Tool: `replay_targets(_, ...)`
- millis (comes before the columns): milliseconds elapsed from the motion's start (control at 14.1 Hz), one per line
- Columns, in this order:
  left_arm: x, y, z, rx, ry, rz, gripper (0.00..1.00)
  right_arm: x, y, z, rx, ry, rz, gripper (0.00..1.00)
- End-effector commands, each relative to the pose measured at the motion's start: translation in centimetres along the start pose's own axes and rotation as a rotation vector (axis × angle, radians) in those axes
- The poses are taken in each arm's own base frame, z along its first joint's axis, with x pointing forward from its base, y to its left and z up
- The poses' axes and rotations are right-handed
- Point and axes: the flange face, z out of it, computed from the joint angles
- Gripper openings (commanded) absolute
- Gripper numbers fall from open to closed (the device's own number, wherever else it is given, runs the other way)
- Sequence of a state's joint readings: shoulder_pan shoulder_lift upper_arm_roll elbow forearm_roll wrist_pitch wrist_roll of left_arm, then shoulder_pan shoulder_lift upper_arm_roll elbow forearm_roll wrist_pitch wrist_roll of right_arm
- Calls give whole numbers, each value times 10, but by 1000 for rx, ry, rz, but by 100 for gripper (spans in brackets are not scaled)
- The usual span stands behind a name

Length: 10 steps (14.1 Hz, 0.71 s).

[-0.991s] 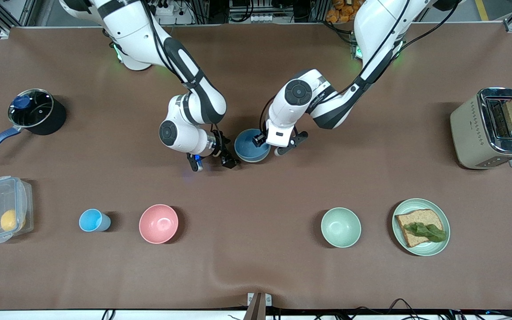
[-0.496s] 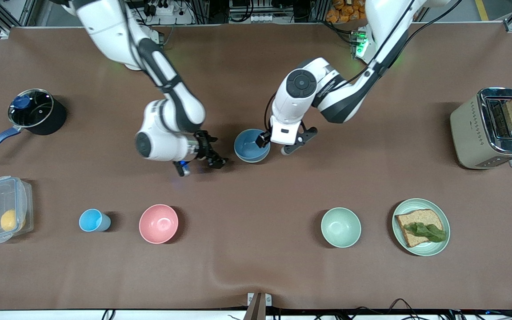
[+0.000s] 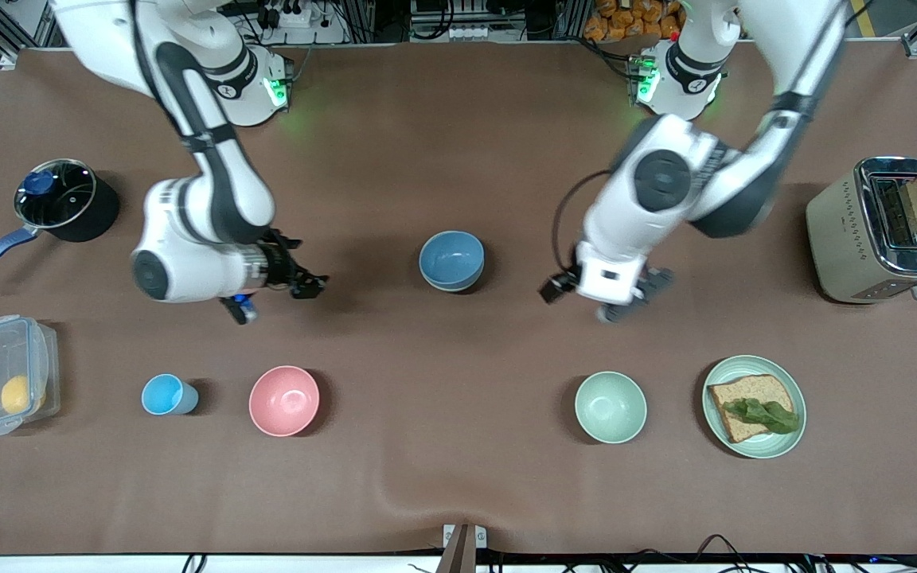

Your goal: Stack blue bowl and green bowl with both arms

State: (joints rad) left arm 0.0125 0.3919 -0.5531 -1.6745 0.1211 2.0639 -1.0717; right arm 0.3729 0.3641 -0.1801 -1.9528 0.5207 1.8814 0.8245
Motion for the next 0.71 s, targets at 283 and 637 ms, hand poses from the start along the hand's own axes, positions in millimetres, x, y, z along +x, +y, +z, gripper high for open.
replay_targets(283,70,-50,-99,54,-73,228,100,43,45,-64,-86,57,-150,100)
replay_targets(637,64,-88,-152,160,-40,296,100,78,93,-158,-123,79,-495,100)
